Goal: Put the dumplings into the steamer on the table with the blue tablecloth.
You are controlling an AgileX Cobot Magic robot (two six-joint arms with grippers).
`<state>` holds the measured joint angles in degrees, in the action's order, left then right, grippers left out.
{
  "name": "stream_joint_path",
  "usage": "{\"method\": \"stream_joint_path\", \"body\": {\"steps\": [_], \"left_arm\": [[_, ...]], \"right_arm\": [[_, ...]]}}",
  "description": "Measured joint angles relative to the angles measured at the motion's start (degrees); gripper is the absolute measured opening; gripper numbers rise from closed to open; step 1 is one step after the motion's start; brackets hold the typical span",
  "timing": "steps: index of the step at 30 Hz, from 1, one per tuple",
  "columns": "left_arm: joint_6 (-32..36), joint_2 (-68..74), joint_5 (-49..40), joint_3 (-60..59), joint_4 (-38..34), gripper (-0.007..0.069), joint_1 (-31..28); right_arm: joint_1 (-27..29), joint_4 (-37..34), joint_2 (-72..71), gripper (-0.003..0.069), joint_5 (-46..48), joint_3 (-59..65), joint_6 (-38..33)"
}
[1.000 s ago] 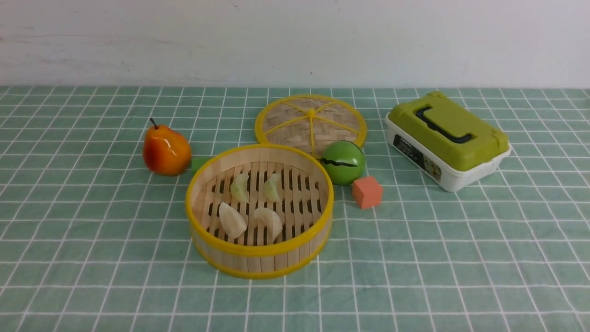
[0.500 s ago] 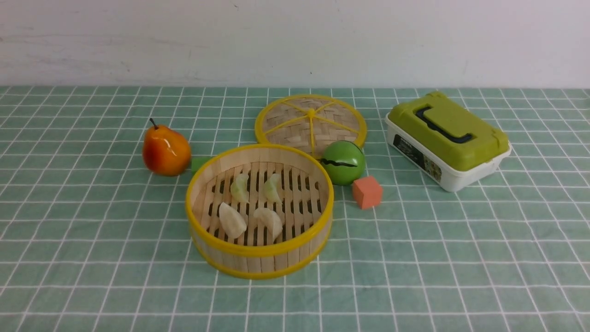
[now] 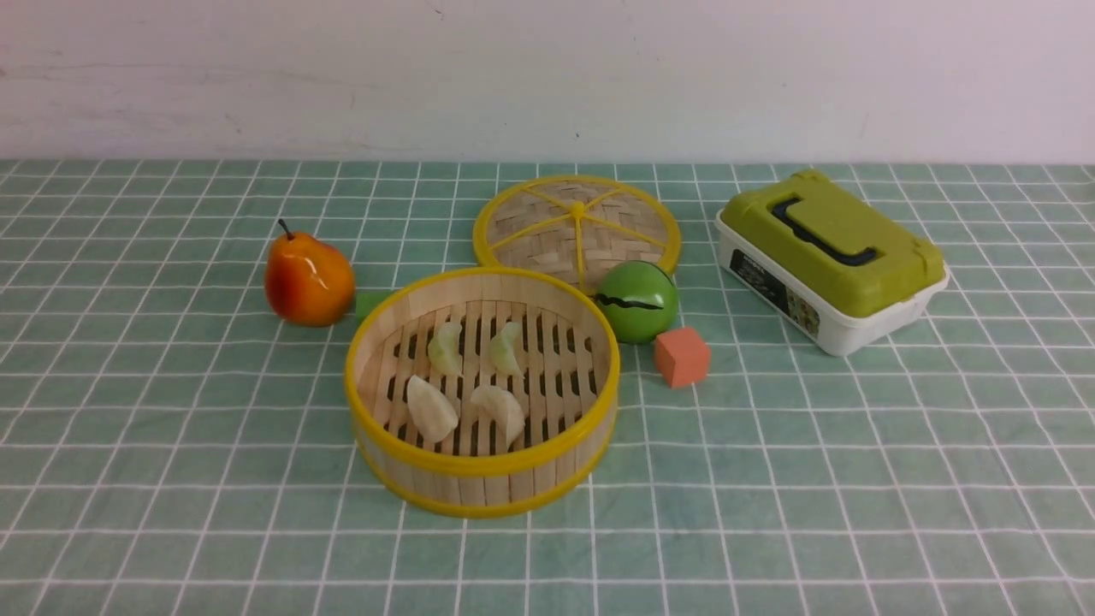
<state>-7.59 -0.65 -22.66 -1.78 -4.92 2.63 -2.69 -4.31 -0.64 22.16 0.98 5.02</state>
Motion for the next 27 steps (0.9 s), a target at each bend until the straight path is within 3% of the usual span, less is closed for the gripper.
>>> {"method": "stream_joint_path", "body": {"steps": [27], "left_arm": [[0.0, 0.0, -0.01, 0.0, 0.0, -0.0014, 0.0]], "right_arm": [[0.0, -0.12, 0.0, 0.0178, 0.0, 0.0, 0.05]]}}
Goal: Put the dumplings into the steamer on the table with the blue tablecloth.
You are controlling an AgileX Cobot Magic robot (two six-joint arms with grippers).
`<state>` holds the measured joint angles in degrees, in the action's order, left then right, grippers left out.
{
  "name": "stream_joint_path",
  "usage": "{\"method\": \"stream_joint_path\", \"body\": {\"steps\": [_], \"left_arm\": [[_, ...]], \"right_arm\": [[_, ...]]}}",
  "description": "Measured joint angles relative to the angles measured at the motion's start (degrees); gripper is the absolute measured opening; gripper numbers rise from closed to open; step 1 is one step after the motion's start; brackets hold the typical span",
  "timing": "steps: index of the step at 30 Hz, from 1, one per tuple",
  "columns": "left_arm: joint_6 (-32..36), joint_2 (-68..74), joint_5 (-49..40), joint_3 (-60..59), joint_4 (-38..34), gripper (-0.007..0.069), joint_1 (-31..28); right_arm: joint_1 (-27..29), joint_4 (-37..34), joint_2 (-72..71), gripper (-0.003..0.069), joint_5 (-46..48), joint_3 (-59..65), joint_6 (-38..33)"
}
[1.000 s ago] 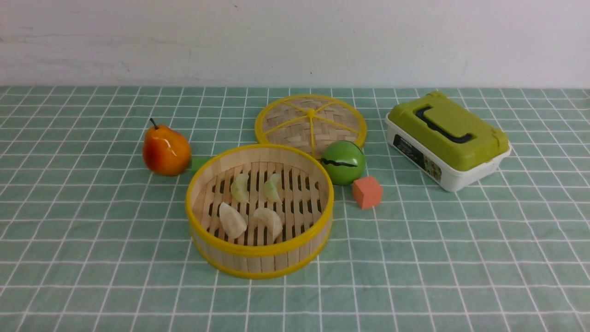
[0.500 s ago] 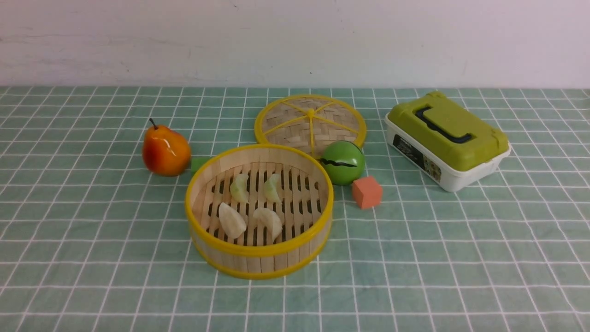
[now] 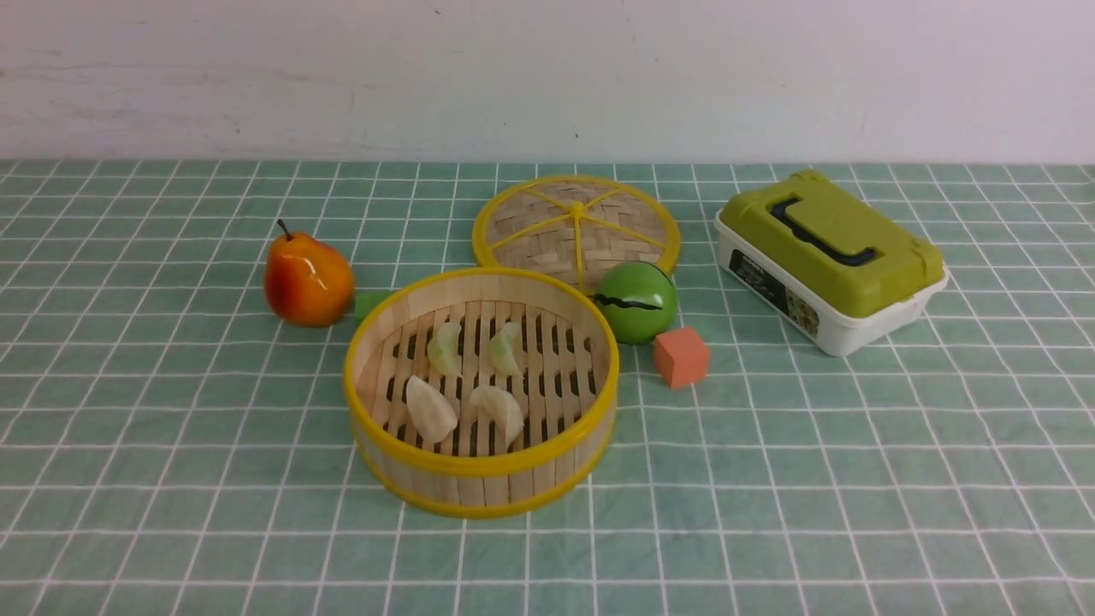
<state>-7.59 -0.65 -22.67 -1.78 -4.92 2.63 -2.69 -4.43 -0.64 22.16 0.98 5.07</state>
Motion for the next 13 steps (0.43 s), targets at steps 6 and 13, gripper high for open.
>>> {"method": "stream_joint_path", "body": {"steps": [6, 13], "left_arm": [[0.0, 0.0, 0.0, 0.0, 0.0, -0.0014, 0.0], [0.0, 0.0, -0.05, 0.0, 0.0, -0.0014, 0.0]], "right_arm": [[0.0, 0.0, 0.0, 0.0188, 0.0, 0.0, 0.0], [0.0, 0.0, 0.0, 0.0192, 0.0, 0.0, 0.0]]}}
